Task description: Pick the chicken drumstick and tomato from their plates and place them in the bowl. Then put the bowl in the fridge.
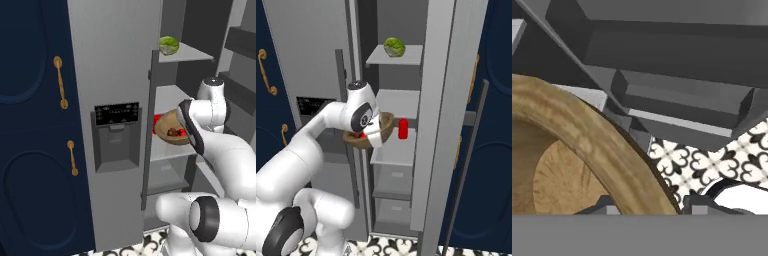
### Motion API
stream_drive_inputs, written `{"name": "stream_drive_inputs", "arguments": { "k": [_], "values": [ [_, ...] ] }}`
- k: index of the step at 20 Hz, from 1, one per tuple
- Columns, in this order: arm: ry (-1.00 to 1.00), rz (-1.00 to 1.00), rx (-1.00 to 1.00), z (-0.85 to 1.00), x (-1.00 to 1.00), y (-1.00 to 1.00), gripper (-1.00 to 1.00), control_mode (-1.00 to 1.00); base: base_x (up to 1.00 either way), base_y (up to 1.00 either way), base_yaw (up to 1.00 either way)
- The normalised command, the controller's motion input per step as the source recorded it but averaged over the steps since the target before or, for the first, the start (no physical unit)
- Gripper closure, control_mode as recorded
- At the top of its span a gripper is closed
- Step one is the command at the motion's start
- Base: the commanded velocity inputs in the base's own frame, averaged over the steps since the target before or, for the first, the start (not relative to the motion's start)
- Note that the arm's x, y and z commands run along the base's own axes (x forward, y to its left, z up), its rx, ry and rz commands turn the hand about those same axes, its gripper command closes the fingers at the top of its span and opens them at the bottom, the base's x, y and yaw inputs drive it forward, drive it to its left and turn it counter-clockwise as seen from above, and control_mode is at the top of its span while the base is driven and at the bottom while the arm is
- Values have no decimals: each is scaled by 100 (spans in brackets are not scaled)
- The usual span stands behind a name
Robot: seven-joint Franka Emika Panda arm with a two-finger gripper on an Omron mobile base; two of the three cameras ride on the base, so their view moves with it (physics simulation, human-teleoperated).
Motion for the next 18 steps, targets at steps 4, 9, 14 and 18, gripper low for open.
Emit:
{"name": "stream_drive_inputs", "arguments": {
  "k": [4, 9, 14, 18],
  "values": [
    [-12, -19, 2, 26, -27, -8, 100, -100, 0, 0, 0],
    [-16, -26, 15, 21, 8, 1, 100, -100, 0, 0, 0],
    [-18, -30, 24, -4, 55, -5, 100, -100, 0, 0, 0],
    [-13, -16, 26, -5, 91, -4, 100, -100, 0, 0, 0]
  ]
}}
